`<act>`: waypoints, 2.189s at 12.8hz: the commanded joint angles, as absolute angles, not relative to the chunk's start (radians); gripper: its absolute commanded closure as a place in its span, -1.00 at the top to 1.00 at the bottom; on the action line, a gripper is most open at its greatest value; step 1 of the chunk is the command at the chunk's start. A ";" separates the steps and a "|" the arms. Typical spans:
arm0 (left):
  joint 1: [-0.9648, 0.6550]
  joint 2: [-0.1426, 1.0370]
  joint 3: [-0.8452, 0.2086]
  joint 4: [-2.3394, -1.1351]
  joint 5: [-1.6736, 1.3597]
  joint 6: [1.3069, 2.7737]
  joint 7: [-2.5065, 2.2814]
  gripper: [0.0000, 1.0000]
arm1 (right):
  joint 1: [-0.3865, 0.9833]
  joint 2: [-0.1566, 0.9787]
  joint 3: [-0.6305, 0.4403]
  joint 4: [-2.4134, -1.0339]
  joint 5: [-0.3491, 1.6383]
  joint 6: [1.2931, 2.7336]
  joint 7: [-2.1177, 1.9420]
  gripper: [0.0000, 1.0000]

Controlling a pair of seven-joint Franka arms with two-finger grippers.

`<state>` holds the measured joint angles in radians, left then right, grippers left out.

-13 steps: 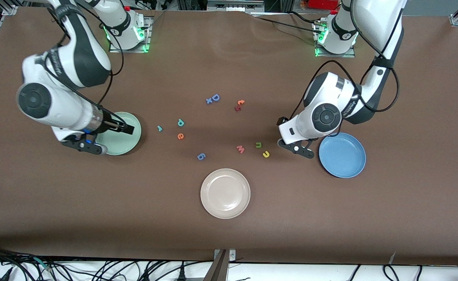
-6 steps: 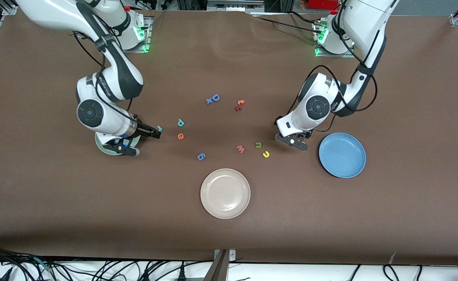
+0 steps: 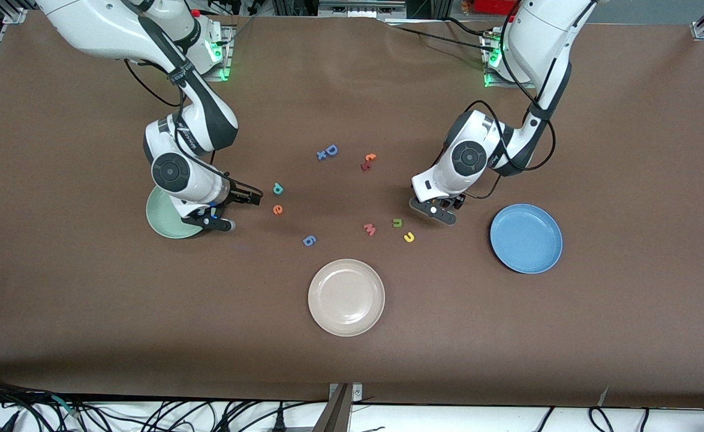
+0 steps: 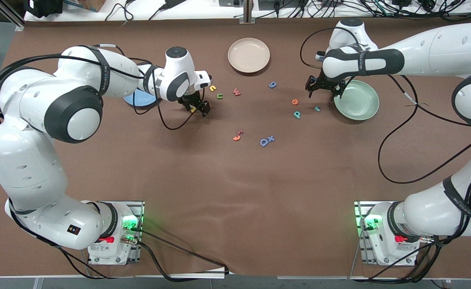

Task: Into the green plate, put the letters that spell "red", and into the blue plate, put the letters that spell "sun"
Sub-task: 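Reach the left gripper to the yellow 2 while the right gripper reaches the teal r, then grasp the yellow 2 with the left gripper while the right gripper grasps the teal r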

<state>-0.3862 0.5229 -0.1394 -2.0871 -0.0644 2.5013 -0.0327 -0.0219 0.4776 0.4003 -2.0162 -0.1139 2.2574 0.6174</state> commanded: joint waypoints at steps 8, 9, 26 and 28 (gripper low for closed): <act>-0.293 0.339 -0.130 -2.002 0.012 2.121 0.027 -1.00 | -0.017 0.549 0.402 -2.023 -0.166 2.309 0.620 0.51; -0.282 0.337 -0.130 -1.981 0.012 2.084 0.070 -1.00 | -0.017 0.554 0.402 -2.023 -0.166 2.310 0.620 0.51; -0.388 0.508 -0.160 -2.063 0.018 2.402 -0.138 0.68 | -0.015 0.566 0.402 -2.043 -0.167 2.325 0.618 -0.43; -0.385 0.514 -0.160 -2.059 0.038 2.402 -0.133 -0.62 | -0.017 0.566 0.402 -2.043 -0.167 2.324 0.618 -0.59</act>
